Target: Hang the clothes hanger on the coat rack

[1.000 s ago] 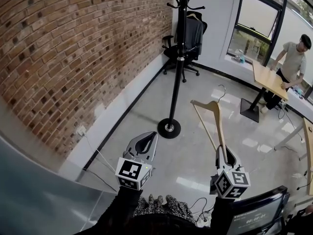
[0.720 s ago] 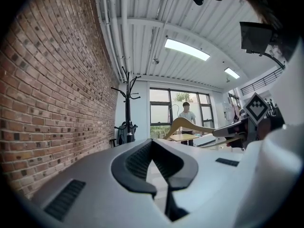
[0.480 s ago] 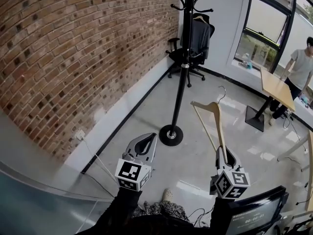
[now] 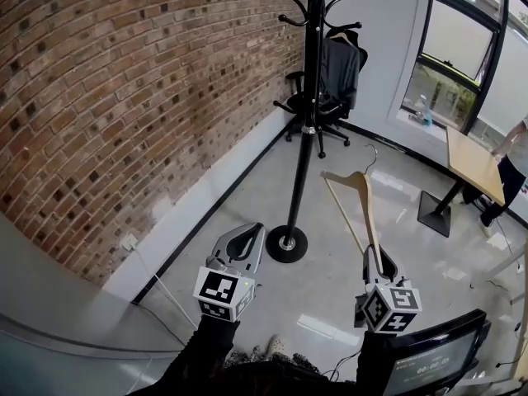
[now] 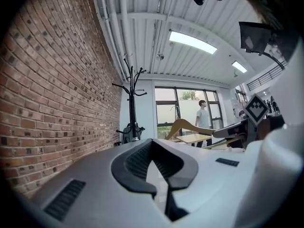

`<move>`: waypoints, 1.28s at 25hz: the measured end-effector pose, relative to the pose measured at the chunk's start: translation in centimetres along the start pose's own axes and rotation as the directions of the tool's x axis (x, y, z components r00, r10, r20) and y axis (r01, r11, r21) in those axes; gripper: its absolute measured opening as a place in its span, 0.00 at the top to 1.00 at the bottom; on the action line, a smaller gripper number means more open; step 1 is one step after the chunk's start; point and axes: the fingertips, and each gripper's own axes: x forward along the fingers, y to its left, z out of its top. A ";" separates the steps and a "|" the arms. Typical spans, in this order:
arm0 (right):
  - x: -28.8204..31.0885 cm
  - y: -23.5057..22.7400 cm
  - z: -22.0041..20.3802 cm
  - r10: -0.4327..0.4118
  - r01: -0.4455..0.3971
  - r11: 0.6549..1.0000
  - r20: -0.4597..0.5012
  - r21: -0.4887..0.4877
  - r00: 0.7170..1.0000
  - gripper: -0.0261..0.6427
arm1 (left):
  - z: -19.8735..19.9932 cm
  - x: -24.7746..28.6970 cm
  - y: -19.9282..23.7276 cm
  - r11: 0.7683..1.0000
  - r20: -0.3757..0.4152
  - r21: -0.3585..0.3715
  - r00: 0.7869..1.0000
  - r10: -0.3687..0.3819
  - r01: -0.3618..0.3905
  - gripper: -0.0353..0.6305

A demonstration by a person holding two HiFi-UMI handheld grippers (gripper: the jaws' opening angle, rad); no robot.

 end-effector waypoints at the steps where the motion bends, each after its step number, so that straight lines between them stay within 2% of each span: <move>1: 0.7 -0.4 0.1 0.004 -0.004 1.000 -0.003 -0.002 1.000 0.87 | 0.0 0.8 0.0 1.000 0.000 0.000 1.000 0.000 0.000 0.94; 11: 5.8 -2.9 1.0 0.028 -0.028 1.000 -0.004 -0.009 1.000 0.87 | -0.5 5.9 0.6 1.000 -0.002 0.003 1.000 0.006 -0.006 0.94; 21: 10.3 -2.7 -0.2 0.034 -0.034 0.999 -0.035 0.006 0.999 0.87 | -2.2 8.5 4.0 1.000 -0.031 -0.016 0.999 0.027 -0.027 0.94; 27: 14.5 -2.4 -0.4 0.013 -0.014 1.000 -0.060 -0.027 0.998 0.87 | -3.0 12.9 6.5 1.000 -0.037 -0.022 0.999 -0.016 0.016 0.94; 32: 18.7 -3.6 0.6 -0.036 0.035 0.999 -0.058 -0.030 0.998 0.87 | -3.2 17.4 8.9 0.998 -0.039 -0.021 0.998 -0.058 0.058 0.94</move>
